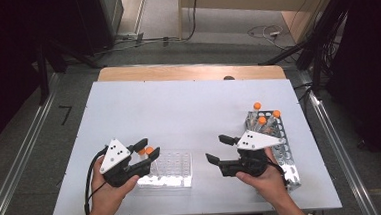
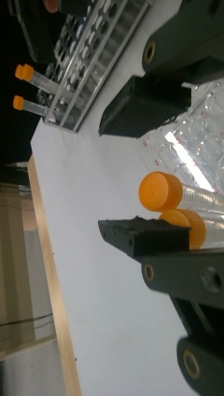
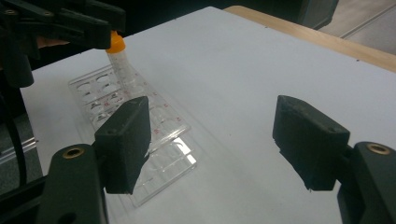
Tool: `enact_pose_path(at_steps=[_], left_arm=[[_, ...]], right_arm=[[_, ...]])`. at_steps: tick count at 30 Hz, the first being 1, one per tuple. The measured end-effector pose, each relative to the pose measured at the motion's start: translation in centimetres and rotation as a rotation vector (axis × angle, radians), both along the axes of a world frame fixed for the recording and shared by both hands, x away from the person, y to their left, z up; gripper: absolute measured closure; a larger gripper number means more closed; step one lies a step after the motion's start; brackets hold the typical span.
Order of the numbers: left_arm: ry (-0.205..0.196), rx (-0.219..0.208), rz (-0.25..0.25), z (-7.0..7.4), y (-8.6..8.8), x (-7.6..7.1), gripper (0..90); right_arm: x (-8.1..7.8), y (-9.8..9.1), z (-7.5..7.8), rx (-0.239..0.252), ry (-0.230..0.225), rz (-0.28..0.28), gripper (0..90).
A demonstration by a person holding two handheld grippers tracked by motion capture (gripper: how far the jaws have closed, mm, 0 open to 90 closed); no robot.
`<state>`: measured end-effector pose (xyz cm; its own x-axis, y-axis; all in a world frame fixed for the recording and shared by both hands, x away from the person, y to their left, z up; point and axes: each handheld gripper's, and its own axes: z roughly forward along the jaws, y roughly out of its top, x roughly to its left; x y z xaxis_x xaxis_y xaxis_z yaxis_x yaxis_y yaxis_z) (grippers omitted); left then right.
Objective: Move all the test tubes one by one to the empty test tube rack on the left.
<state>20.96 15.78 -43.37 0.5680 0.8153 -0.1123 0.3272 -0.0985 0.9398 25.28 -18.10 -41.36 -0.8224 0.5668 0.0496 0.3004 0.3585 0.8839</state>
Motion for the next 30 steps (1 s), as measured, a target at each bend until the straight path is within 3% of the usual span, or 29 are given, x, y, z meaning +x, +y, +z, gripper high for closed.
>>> enact_pose_path(at_steps=[7, 11, 19, 26, 30], left_arm=[[-0.001, -0.042, 0.020, 0.2, 0.0, 0.0, 29.4], [-0.016, -0.061, 0.023, 0.4, 0.0, -0.2, 26.2], [-0.025, -0.056, 0.036, 0.4, 0.0, -0.3, 25.1], [-0.015, -0.054, 0.041, 0.2, -0.1, -0.2, 25.1], [-0.019, -0.053, 0.044, 0.3, -0.1, -0.2, 24.1]], right_arm=[[0.1, -0.7, 0.4, -0.003, -0.014, -0.048, 26.1], [0.4, -1.6, 0.8, 0.003, -0.023, -0.087, 26.1], [1.1, -5.1, 1.8, 0.005, -0.096, -0.222, 26.1], [2.1, -8.1, 1.3, 0.003, -0.116, -0.359, 26.1], [2.7, -8.9, 0.7, -0.008, -0.103, -0.410, 26.1]])
